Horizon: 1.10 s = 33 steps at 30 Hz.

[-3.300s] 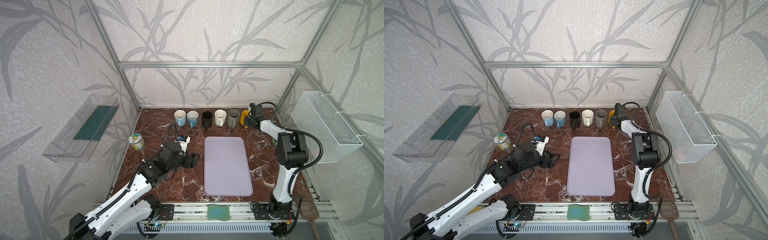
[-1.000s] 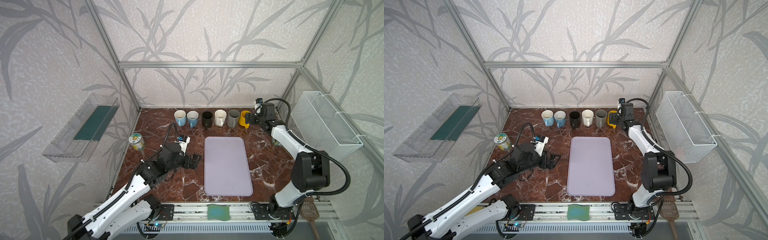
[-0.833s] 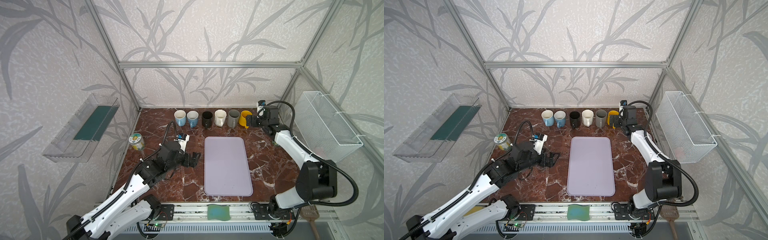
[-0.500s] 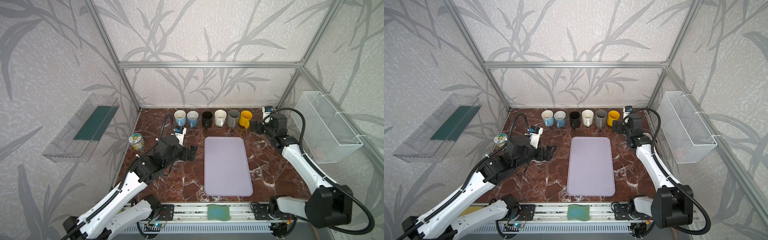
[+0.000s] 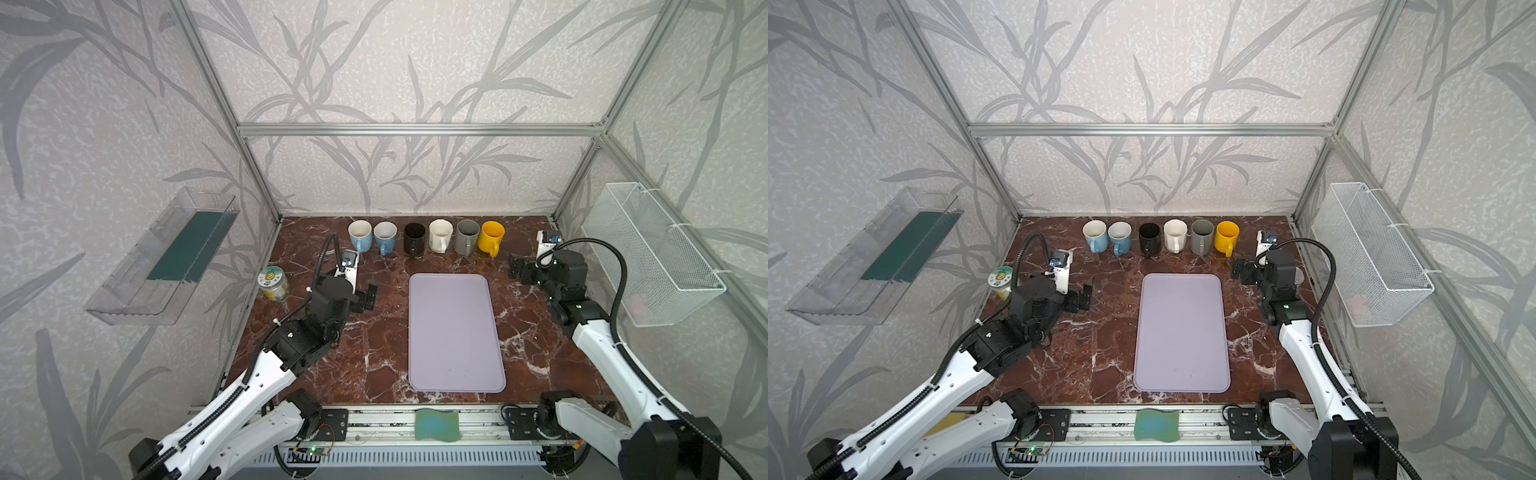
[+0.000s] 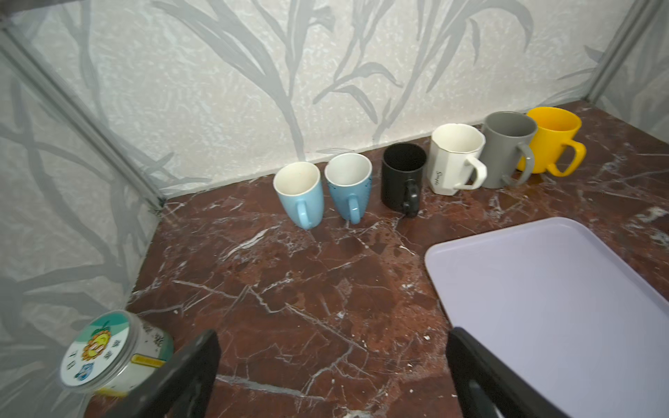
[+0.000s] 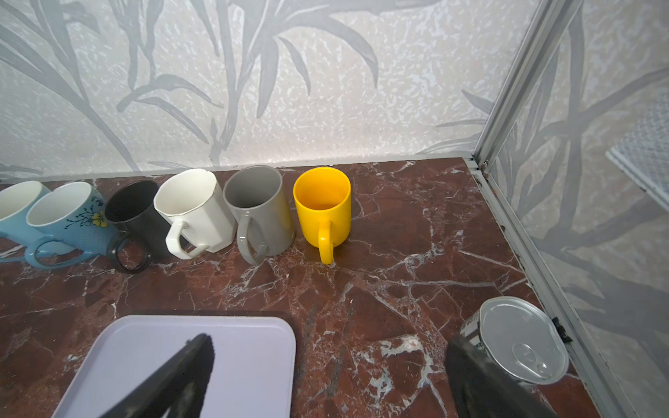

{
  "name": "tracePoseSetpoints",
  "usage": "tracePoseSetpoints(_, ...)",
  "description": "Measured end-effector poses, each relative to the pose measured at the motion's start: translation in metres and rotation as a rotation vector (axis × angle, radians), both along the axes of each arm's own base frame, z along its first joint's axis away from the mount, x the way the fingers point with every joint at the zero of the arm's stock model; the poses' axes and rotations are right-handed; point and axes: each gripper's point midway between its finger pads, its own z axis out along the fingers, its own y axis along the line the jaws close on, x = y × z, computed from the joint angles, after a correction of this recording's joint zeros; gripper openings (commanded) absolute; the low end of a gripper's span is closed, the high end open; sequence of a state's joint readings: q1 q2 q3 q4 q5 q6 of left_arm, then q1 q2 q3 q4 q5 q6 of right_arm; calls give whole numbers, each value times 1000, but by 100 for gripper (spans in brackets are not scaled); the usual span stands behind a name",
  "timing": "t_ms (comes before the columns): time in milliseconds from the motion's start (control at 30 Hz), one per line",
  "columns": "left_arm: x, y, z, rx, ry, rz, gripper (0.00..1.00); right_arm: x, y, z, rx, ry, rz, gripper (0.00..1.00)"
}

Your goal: Turn the mug right side up

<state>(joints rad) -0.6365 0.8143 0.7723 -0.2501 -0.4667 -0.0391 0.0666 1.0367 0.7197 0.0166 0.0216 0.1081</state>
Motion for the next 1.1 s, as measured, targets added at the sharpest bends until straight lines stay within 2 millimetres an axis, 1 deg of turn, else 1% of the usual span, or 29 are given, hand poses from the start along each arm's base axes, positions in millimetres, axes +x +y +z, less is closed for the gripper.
tracePoseSetpoints(67,3,14,-2,22,-48,59,99,-3,-2,-8,-1,6,-5,99)
tracePoseSetpoints(133,8,27,-7,42,-86,120,99,-3,-3,-10,-1,-2,-10,99)
tracePoseSetpoints(233,15,49,-21,57,-118,218,99,-1,-4,-11,-3,-29,-12,99)
tracePoseSetpoints(333,20,71,-42,59,-142,303,99,1,-8,-18,-7,-47,-21,99)
tracePoseSetpoints(467,23,100,-82,81,-120,393,99,3,-19,-37,-9,-38,-49,99)
tracePoseSetpoints(567,26,119,-103,85,-102,447,99,3,-27,-49,-7,-32,-68,99)
tracePoseSetpoints(667,29,134,-118,71,-98,484,99,3,-32,-58,-4,-29,-80,99)
tracePoseSetpoints(767,35,144,-126,60,-100,514,99,7,-34,-63,-1,-29,-85,99)
tracePoseSetpoints(833,40,148,-130,54,-104,520,99,10,-35,-65,0,-32,-86,99)
tracePoseSetpoints(967,49,150,-136,41,-115,520,99,14,-38,-69,-1,-35,-91,99)
tracePoseSetpoints(1100,56,151,-143,16,-128,520,99,14,-43,-73,-5,-35,-104,99)
